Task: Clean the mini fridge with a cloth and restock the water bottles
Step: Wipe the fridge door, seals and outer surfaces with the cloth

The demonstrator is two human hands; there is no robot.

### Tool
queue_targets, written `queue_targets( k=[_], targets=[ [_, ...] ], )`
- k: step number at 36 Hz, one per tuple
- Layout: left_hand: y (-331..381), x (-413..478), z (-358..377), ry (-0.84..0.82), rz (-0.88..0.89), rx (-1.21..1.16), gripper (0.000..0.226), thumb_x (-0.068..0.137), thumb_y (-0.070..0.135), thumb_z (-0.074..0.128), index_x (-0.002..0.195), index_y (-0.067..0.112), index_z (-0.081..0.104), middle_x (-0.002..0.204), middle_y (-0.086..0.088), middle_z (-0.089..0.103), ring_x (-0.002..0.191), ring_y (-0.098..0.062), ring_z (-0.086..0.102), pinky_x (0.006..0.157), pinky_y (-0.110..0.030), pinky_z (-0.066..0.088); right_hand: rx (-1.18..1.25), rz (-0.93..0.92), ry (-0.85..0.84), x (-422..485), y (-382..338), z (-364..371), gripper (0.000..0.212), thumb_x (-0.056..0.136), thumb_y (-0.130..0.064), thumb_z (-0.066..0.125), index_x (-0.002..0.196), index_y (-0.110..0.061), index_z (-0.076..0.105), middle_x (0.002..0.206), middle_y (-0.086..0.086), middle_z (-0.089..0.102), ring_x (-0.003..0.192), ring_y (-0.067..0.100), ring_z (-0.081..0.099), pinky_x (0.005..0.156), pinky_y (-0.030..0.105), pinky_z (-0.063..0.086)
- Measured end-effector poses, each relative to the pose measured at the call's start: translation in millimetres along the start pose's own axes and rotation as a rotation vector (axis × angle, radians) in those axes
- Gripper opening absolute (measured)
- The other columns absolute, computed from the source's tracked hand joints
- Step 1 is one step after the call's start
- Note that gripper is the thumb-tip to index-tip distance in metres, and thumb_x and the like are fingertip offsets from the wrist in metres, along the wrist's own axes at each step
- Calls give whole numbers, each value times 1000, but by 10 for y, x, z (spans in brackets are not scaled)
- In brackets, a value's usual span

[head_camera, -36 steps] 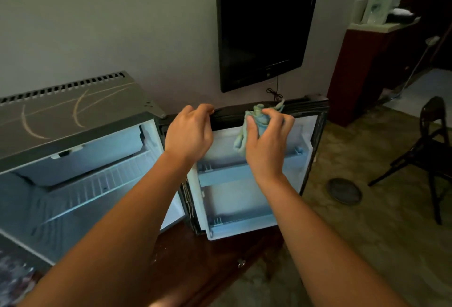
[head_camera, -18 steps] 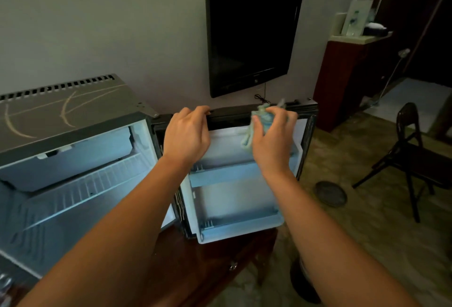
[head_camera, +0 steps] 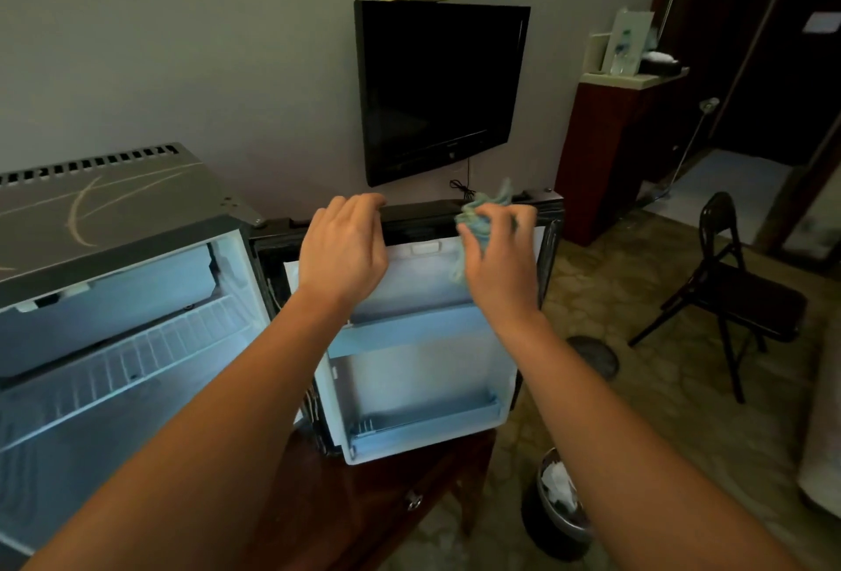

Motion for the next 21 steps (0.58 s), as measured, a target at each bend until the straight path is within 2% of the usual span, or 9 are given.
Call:
queue_targets(
  k=[4, 7, 11, 13, 15, 17, 19, 21],
  targets=[
    [73, 1, 46, -4, -11, 43, 24, 97, 8, 49, 113, 3, 66, 98, -14, 68, 87, -38, 58, 75, -46, 40, 55, 209, 87, -20, 489, -271, 31, 98, -33, 62, 120, -13, 50, 122, 7, 40, 101, 22, 57, 83, 41, 58],
    [193, 42, 87, 16, -9, 93, 22, 98, 12, 48, 108, 5, 66, 94, -13, 64, 85, -37, 56, 76, -46, 40, 69, 167, 44, -21, 465, -267, 33, 98, -39, 60, 121, -19, 47, 121, 1, 37, 101, 15, 54, 84, 34, 56],
    [622, 167, 250, 15, 142, 97, 26, 100, 19, 45, 108, 7, 66, 100, -10, 66, 93, -34, 59, 83, -43, 41, 84, 85, 13, -35, 326, -189, 36, 97, -41, 59, 121, -16, 49, 119, 6, 41, 104, 22, 54, 90, 37, 52],
    [832, 270, 411, -45, 193, 63, 31, 101, 23, 44, 115, 7, 67, 113, -9, 68, 107, -32, 61, 93, -43, 43, 96, 77, 10, -36, 307, -171, 36, 97, -41, 57, 121, -17, 48, 119, 7, 42, 103, 19, 53, 90, 29, 49],
    [900, 350, 585, -131, 167, 39, 35, 102, 24, 43, 124, 9, 66, 126, -9, 67, 118, -32, 60, 100, -43, 43, 114, 79, 6, -33, 300, -174, 35, 97, -40, 57, 121, -18, 47, 119, 7, 42, 103, 17, 53, 89, 23, 46],
    [935, 407, 766, -206, 121, 56, 37, 105, 28, 39, 126, 12, 64, 123, -9, 68, 113, -32, 61, 96, -43, 43, 111, 109, 0, -16, 431, -219, 34, 97, -38, 60, 121, -17, 48, 119, 6, 42, 102, 15, 52, 88, 16, 43],
    [883, 373, 779, -200, 124, 129, 38, 105, 32, 35, 118, 14, 66, 113, -8, 69, 103, -32, 62, 90, -42, 43, 135, 136, 17, -25, 473, -263, 34, 98, -34, 63, 121, -13, 50, 118, 5, 41, 97, 6, 46, 85, 2, 37],
    [877, 342, 780, -180, 139, 187, 40, 106, 33, 34, 121, 15, 66, 115, -7, 67, 103, -30, 61, 90, -40, 42, 152, 202, 56, -24, 595, -347, 33, 98, -33, 64, 119, -11, 51, 117, 1, 39, 95, 1, 42, 81, -4, 32]
  ],
)
Point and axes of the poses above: each hand's wrist, its own x-axis towards the middle knuckle, its own z-axis out of the palm, y = z × x, the point moved 10 cm from there along x, towards the middle knuckle
